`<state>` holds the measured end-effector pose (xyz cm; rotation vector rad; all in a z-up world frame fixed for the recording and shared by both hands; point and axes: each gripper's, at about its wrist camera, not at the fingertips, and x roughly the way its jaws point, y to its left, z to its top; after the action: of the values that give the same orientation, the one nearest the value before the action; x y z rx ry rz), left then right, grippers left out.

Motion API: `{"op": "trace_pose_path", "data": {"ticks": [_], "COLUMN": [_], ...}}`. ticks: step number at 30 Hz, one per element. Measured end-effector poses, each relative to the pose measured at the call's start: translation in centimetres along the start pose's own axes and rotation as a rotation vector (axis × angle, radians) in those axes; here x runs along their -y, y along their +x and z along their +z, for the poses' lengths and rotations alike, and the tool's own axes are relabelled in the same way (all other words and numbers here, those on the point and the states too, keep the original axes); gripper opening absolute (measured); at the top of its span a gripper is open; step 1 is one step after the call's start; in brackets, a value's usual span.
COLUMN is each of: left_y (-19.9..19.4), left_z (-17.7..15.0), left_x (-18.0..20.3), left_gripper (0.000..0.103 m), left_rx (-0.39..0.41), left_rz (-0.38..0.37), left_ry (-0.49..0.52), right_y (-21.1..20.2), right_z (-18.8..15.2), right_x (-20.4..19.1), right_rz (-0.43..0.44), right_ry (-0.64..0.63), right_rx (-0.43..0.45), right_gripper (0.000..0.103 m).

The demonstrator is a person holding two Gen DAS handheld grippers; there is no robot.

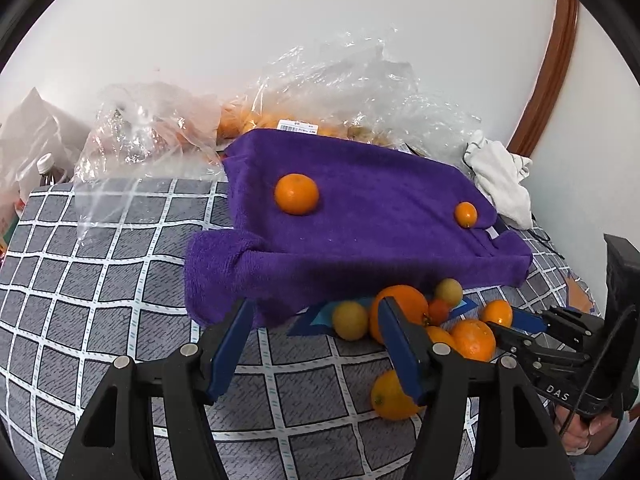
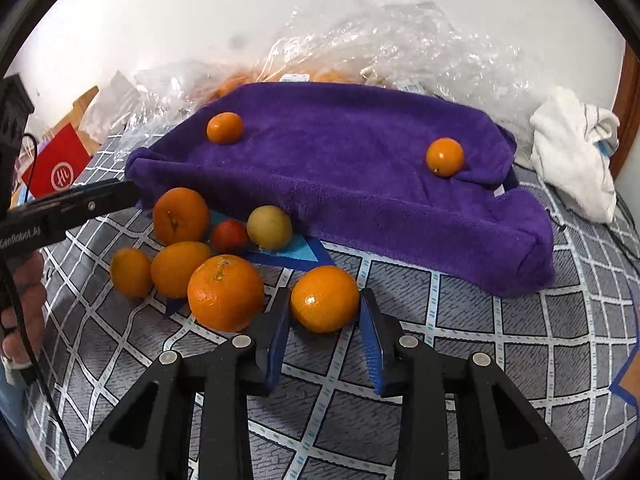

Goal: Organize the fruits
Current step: 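Grasp another orange with the right gripper while the left gripper grasps one too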

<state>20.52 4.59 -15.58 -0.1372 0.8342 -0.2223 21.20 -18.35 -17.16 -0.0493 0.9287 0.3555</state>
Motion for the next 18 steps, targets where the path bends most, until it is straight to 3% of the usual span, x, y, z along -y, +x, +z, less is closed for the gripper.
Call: {"op": "trace_pose_path", "data": {"ticks": [10, 18], "left_y": [0.2, 0.7], "left_z": [-0.2, -1.5], "left_x": [0.1, 1.9], "left_gripper": [0.062, 0.062], "left_rx": [-0.043, -0.124], "left_rz": [-0.054, -0.132], "left_ry": [-0.011, 0.036], "right_y": [-3.3, -4.3], "right_z": [-0.1, -0.4], "right_x": [4.1, 7.0], "right_rz": [-0.045, -0.094], "right_ry": [0.130, 0.208], "right_rx": [0.115, 0.144], "right_gripper": [0.034, 0.034]}}
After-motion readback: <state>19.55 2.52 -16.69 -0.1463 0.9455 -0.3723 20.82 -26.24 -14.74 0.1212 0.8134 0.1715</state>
